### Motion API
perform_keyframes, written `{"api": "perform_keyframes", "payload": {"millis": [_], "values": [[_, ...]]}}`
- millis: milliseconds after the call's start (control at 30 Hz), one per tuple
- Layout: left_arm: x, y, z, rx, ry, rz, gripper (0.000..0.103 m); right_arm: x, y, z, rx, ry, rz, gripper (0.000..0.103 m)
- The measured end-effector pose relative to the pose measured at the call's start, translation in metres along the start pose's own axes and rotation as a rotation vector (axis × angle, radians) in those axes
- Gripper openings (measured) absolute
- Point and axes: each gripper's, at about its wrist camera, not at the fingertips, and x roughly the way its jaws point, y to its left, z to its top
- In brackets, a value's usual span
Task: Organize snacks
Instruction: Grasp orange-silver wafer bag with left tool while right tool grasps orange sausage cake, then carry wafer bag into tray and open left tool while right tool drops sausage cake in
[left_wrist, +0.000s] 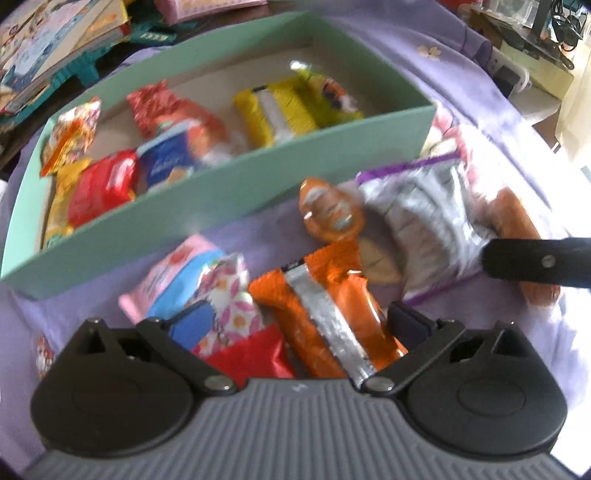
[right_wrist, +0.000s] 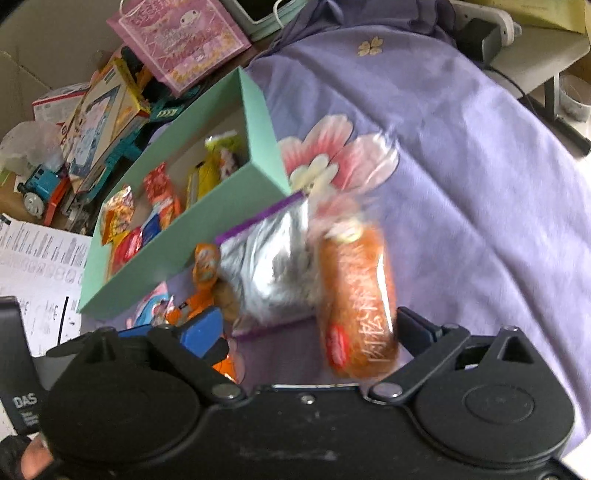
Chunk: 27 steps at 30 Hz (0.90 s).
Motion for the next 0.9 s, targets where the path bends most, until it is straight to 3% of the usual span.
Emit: {"api": "perform_keyframes", "payload": {"millis": [267,367,433,467,533,700,800,900], "values": [[-0.014,0.029,-0.013,-0.046,-0.020,-0.027,0.103,-0.005,0.003,-0.002,0.003,-0.006,-0.041,0.090],[-0.027,0.032,-0.014,-0.061,-0.056,-0.056,0.103,-0.007,-0.005,0.004,0.027,-0.043,-0.076,0.075],[-0.032,0.032,-0.015,-0.077,-0.069,-0.087,0.103,-0.007,-0.010,0.008,0.052,-0.064,-0.096,0.058],[-0.034,0.031,-0.015,-0.084,-0.069,-0.102,0.102,-0.007,-0.010,0.009,0.046,-0.075,-0.116,0.054],[-0.034,0.027,-0.015,-0.086,-0.061,-0.130,0.085,-0.005,-0.007,0.009,0.010,-0.086,-0.155,0.043],[-0.028,0.010,-0.020,-0.046,-0.037,-0.185,0.051,-0.006,0.003,-0.006,-0.098,-0.102,-0.196,0.040],[-0.028,0.000,-0.019,0.013,-0.053,-0.241,0.051,-0.008,0.004,-0.016,-0.123,-0.107,-0.199,0.040],[-0.026,-0.005,-0.018,0.012,-0.041,-0.218,0.058,-0.008,0.006,-0.020,-0.149,-0.109,-0.204,0.040]]}}
